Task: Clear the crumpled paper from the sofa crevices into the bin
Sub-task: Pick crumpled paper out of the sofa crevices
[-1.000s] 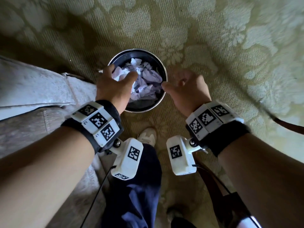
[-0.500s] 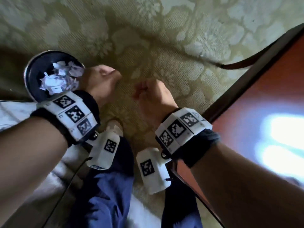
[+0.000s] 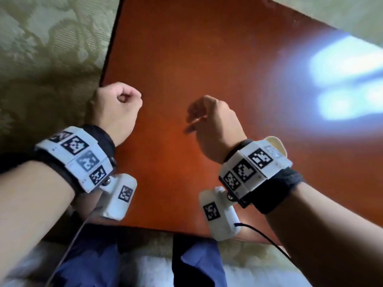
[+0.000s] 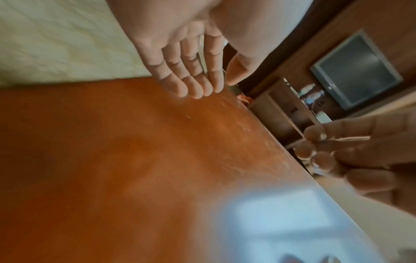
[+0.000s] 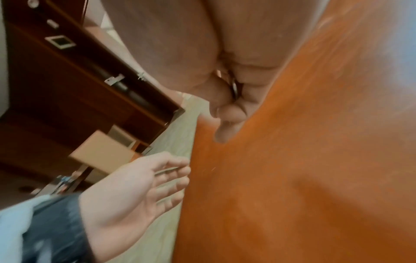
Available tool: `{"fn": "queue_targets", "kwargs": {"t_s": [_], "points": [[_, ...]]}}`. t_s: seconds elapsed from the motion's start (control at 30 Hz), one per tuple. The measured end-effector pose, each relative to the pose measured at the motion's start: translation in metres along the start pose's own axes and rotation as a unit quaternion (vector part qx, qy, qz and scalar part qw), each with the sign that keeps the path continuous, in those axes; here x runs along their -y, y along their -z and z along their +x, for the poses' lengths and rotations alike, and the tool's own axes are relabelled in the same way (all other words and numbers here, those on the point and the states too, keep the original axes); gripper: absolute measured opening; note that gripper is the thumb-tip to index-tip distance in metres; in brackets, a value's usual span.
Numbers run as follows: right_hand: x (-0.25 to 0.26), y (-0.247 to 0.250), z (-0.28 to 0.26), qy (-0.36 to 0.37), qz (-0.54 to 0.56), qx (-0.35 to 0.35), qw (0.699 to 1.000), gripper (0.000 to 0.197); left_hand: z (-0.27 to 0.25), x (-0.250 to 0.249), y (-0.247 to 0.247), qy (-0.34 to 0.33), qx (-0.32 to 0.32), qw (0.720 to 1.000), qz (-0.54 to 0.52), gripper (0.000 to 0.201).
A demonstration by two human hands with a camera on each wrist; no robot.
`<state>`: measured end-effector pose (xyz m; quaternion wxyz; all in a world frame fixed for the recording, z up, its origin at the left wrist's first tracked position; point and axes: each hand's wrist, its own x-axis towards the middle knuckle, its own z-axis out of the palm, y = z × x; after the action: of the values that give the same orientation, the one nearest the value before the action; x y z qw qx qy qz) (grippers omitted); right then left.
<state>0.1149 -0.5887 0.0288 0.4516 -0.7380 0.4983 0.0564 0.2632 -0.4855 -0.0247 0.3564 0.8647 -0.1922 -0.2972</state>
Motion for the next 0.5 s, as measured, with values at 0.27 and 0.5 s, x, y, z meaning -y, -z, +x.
{"fn": "queue_targets", "kwargs": {"t_s": [0.27,0.5], "points": [[-0.137,0.105,-0.001,-0.135,-0.038,-0.052,0.989,0.038,-0.041,-0.081,-0.139,-0.053,0.102,0.988,0.099,0.01],[-0.167,0.105,-0.009,-0.135,-0.092,0.019,0.986,0.028,-0.06,-0.088,-0.163,-0.021,0.121,0.986,0.117,0.011]]}}
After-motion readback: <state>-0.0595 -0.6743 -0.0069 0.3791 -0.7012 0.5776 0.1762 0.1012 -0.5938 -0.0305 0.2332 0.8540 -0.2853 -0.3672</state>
